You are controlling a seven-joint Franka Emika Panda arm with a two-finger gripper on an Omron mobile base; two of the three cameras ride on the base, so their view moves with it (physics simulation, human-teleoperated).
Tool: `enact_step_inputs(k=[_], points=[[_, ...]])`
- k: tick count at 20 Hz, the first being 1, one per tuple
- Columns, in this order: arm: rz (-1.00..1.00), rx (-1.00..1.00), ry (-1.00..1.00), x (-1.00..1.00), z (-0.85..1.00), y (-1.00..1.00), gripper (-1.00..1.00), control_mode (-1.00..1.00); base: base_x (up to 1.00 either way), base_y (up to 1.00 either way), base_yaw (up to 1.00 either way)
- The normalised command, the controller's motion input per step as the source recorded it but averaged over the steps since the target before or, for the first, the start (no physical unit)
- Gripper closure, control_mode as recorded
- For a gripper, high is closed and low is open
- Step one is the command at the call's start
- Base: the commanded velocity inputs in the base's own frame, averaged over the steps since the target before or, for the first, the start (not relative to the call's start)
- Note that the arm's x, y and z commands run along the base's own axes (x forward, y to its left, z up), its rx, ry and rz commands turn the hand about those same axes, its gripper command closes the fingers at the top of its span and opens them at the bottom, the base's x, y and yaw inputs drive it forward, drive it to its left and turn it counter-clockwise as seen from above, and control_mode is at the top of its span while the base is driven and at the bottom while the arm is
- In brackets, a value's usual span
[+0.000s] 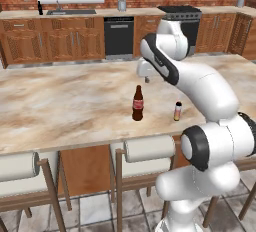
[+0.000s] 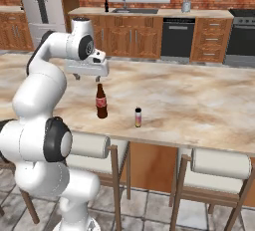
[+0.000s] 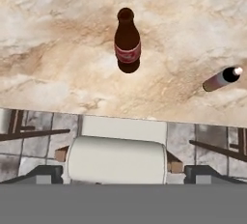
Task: Place the large bottle from the dining counter next to the other large bottle outside the sink, and place the small bottle from the dining counter next to the other small bottle inside the sink.
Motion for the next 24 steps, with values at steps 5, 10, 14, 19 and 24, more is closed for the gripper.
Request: enact_step_inputs(k=[5,10,14,19,24], points=[[0.00,0.00,0.19,0.58,0.00,0.00,-1.00,-1.00,0.00,0.00,0.00],[0.00,0.00,0.10,0.51,0.00,0.00,-1.00,-1.00,0.00,0.00,0.00],[0.00,-0.02,0.06,0.34,-0.04,0.00,-1.00,-1.00,0.00,0.00,0.00],[0.00,0.00,0.00,0.25,-0.22,0.00,-1.00,-1.00,0.00,0.00,0.00],[0.00,0.00,0.00,0.23,-0.39,0.00,-1.00,-1.00,0.00,0.00,0.00]])
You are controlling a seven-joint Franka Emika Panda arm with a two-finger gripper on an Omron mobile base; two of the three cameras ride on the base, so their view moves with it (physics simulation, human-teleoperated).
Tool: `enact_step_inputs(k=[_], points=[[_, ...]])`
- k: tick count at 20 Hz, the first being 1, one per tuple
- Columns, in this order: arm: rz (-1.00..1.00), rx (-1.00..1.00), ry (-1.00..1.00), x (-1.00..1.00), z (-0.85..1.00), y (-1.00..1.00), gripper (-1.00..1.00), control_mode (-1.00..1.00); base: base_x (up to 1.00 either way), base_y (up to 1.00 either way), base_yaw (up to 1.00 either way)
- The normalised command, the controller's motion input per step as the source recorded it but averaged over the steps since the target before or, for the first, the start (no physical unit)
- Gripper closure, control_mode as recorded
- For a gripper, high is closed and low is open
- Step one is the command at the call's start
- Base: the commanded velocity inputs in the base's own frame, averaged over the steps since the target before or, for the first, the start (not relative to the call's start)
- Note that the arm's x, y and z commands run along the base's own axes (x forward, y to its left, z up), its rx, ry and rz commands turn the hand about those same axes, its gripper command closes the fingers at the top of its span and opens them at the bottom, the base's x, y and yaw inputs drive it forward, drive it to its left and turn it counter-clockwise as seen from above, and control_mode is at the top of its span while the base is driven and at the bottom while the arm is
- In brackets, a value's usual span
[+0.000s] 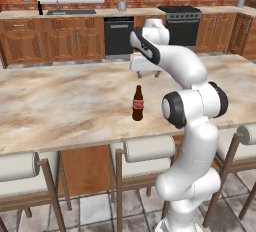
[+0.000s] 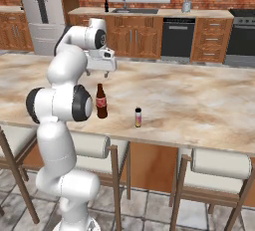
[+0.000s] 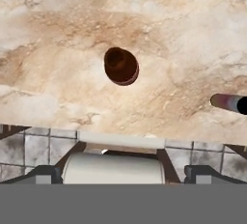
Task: Place the large bottle from the dining counter next to the other large bottle outside the sink, and place the small bottle from the dining counter next to the other small bottle inside the sink.
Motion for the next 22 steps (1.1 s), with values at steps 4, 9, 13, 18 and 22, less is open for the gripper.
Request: enact_step_inputs(k=[4,9,13,18,22], points=[[0.00,0.00,0.00,0.18,-0.33,0.07,-1.00,-1.00,0.00,0.00,0.00],[0.00,0.00,0.00,0.15,-0.15,0.20,-1.00,-1.00,0.00,0.00,0.00],[0.00,0.00,0.00,0.35,0.00,0.24,-1.00,-1.00,0.00,0.00,0.00],[0.00,-0.03,0.00,0.44,0.00,0.08,-1.00,-1.00,0.00,0.00,0.00],[0.00,-0.04,0.04,0.44,0.00,0.00,-1.00,-1.00,0.00,0.00,0.00]])
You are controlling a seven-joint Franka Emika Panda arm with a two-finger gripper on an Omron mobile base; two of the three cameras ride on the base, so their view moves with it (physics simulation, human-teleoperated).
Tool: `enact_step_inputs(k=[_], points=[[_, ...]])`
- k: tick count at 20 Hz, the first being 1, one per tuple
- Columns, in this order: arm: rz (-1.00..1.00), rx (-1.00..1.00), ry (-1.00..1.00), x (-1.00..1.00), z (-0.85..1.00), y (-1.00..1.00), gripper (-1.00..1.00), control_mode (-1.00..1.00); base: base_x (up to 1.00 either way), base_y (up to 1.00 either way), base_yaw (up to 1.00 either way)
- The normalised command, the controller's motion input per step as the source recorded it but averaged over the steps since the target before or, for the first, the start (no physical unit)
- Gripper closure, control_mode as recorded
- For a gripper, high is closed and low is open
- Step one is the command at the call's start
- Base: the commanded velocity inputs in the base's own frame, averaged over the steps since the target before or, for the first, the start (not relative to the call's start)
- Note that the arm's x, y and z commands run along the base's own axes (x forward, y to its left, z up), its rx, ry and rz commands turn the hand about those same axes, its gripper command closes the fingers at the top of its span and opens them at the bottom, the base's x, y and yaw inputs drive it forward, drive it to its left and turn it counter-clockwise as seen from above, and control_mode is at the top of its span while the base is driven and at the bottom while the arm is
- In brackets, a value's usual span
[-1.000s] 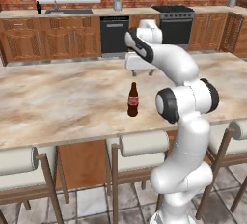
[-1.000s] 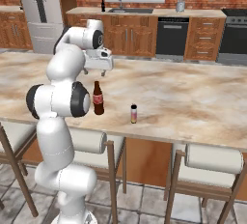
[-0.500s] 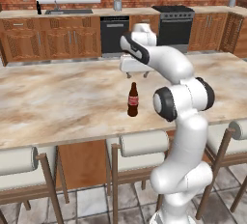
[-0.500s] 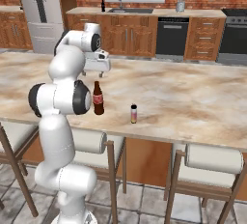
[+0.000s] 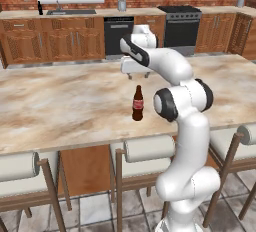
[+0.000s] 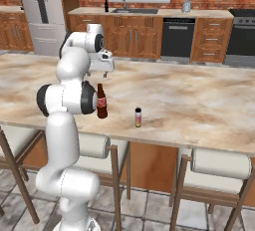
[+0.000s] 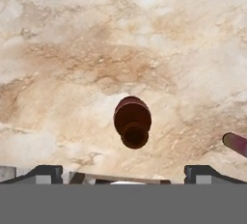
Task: Place the large bottle from the dining counter next to the other large bottle outside the sink, and place the small bottle from the dining counter next to the other small bottle inside the sink.
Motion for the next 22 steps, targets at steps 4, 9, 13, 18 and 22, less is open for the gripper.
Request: enact_step_inputs(k=[4,9,13,18,22], points=[[-0.01,-0.03,0.07,0.33,0.00,0.00,-1.00,-1.00,0.00,0.00,0.00],[0.00,0.00,0.00,0.39,-0.02,0.00,-1.00,-1.00,0.00,0.00,0.00],[0.00,0.00,0.03,0.02,-0.01,0.00,-1.00,-1.00,0.00,0.00,0.00],[0.00,0.00,0.07,-0.01,-0.11,0.00,-1.00,-1.00,0.00,0.00,0.00],[0.00,0.00,0.06,-0.08,-0.16,-0.01,-1.00,-1.00,0.00,0.00,0.00]])
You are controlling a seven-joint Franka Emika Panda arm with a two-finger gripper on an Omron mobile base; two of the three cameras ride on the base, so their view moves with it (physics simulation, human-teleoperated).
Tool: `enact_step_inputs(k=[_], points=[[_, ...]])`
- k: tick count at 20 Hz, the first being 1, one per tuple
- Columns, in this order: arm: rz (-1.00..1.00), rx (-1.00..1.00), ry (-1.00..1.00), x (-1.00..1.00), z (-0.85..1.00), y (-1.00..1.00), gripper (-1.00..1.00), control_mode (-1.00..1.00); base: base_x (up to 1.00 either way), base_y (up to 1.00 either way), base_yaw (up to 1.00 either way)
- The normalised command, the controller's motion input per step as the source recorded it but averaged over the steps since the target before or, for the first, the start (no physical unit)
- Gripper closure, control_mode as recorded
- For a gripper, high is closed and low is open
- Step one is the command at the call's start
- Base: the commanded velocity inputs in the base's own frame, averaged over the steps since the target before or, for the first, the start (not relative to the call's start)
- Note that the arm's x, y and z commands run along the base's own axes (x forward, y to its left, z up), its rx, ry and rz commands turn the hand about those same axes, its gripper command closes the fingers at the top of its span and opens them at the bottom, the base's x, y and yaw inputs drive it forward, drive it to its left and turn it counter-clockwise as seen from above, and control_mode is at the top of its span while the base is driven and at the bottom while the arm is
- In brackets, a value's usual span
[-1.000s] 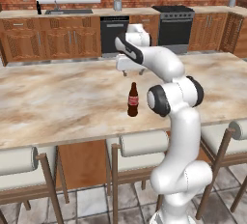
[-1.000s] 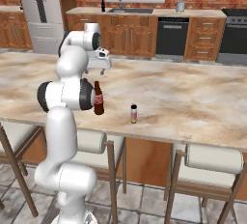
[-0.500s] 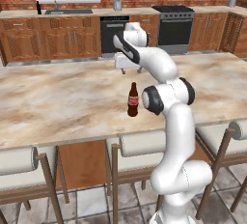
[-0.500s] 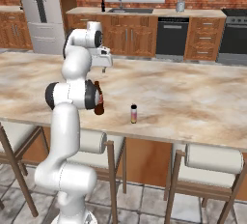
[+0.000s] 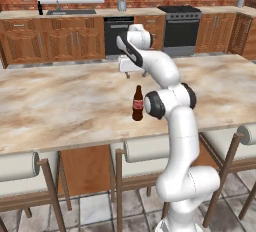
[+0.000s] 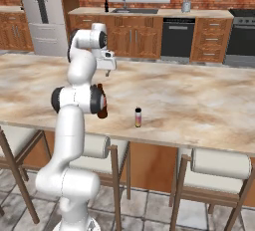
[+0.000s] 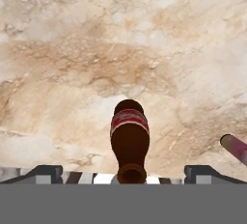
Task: Place the large bottle from the dining counter next to the other large bottle outside the sink, and place the small bottle from the dining counter next to the other small bottle inside the sink.
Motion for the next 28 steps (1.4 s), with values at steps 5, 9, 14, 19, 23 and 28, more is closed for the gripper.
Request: enact_step_inputs(k=[5,9,14,19,23,28], points=[[0.00,0.00,0.01,-0.02,-0.02,-0.01,-1.00,-1.00,0.00,0.00,0.00],[0.00,0.00,0.00,-0.18,-0.01,-0.08,-1.00,-1.00,0.00,0.00,0.00],[-0.01,0.00,0.00,-0.29,-0.05,-0.07,-1.00,-1.00,0.00,0.00,0.00],[0.00,0.00,0.00,-0.07,-0.12,-0.01,-1.00,-1.00,0.00,0.00,0.00],[0.00,0.00,0.00,0.00,-0.23,0.00,-1.00,-1.00,0.00,0.00,0.00],[0.00,0.00,-0.06,0.00,-0.25,0.00,-1.00,-1.00,0.00,0.00,0.00]])
